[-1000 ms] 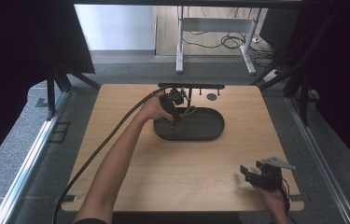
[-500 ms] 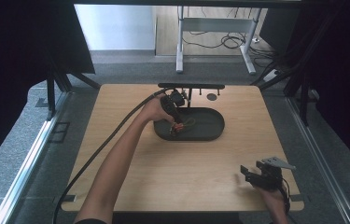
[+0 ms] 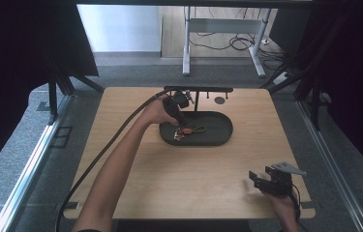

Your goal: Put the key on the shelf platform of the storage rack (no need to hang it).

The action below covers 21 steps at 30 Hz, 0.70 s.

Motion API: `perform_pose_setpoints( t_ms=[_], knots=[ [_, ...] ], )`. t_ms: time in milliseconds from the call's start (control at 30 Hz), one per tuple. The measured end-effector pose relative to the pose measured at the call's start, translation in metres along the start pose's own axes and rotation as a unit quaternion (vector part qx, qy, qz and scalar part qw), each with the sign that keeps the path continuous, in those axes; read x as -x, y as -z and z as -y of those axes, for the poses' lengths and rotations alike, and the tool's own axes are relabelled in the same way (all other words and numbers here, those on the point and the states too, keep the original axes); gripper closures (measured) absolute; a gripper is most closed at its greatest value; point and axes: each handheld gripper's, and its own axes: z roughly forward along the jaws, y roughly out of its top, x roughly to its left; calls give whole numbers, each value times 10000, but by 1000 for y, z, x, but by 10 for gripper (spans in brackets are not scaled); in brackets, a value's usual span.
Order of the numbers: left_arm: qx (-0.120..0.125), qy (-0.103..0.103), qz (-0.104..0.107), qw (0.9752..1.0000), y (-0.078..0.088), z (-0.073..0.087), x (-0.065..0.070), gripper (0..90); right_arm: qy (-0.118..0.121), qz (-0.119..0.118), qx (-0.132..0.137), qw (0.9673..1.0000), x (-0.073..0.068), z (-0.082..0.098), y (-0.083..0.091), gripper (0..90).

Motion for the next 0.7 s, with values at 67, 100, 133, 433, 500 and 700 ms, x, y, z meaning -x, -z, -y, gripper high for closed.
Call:
perform_pose_setpoints(
  t_ms=[67, 100, 133, 433, 500, 700],
  knots=[
    [34, -1, -7, 10000, 4, 2, 1, 611, 11, -1, -2, 10000, 0, 0, 0, 264],
    [47, 3, -20, 10000, 6, 2, 1, 610, 21, -2, -4, 10000, 0, 0, 0, 264],
    [53, 12, -35, 10000, 8, 3, 2, 607, 7, -12, -12, 10000, 0, 0, 0, 264],
    [109, -59, -49, 9999, 20, 11, 11, 593, 11, -12, 25, 10000, 2, 0, 1, 264],
    [132, -97, -17, 9999, 23, 16, 16, 584, -3, -12, 13, 10000, 2, 0, 1, 264],
    [263, -212, -67, 9994, 34, 31, 29, 569, -40, 31, 11, 10000, 4, 0, 2, 264]
  ],
)
